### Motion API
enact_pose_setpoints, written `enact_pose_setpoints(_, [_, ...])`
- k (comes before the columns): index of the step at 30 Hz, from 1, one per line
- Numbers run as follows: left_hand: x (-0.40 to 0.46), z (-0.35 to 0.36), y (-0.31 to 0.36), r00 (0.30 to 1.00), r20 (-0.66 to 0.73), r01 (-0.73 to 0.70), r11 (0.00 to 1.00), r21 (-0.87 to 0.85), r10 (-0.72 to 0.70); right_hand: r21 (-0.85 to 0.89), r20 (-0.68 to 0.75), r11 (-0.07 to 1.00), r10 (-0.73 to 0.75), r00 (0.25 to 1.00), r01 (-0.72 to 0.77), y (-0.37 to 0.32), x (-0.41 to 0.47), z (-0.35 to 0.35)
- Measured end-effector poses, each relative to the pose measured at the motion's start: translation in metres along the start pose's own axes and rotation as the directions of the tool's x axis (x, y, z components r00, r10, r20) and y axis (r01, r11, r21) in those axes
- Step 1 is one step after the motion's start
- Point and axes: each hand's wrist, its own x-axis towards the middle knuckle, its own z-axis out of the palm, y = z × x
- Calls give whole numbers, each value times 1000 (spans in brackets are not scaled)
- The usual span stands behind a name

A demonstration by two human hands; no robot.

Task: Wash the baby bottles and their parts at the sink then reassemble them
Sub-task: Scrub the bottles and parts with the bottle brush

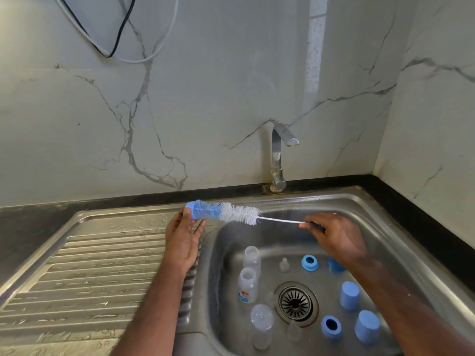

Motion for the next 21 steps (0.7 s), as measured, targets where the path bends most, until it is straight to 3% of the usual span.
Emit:
enact_pose_setpoints(1, [0,1,0,1000,-4,-5,1000,5,5,-35,-8,999,-33,999,33,1,1,-2])
enact_pose_setpoints(3, [1,-1,0,1000,7,-11,1000,2,11,-21,128,998,-60,990,63,0,0,0])
enact_pose_setpoints(6, [2,-3,0,997,75,3,999,-34,-1,271,355,961,-44,934,-58,-8,-5,0])
enact_pose_setpoints(9, [2,-2,1,994,105,4,997,-75,4,314,317,946,-22,948,-83,-11,-7,2])
enact_pose_setpoints(12, [3,-4,0,994,105,-2,998,-66,9,137,147,986,73,987,-93,-12,-3,-1])
enact_pose_setpoints(14, [3,-4,-1,993,118,10,998,-56,-3,3,5,998,62,998,-62,-11,0,-4])
enact_pose_setpoints(16, [4,-3,-3,988,155,16,999,-40,-10,-54,88,998,49,995,-44,-11,1,-4])
enact_pose_setpoints(19, [5,-3,-6,981,195,14,999,-37,-7,180,324,980,27,946,-90,-18,-1,-2])
enact_pose_setpoints(21, [5,-4,-7,983,181,19,998,-64,-7,361,330,923,9,944,-135,-19,-3,-4])
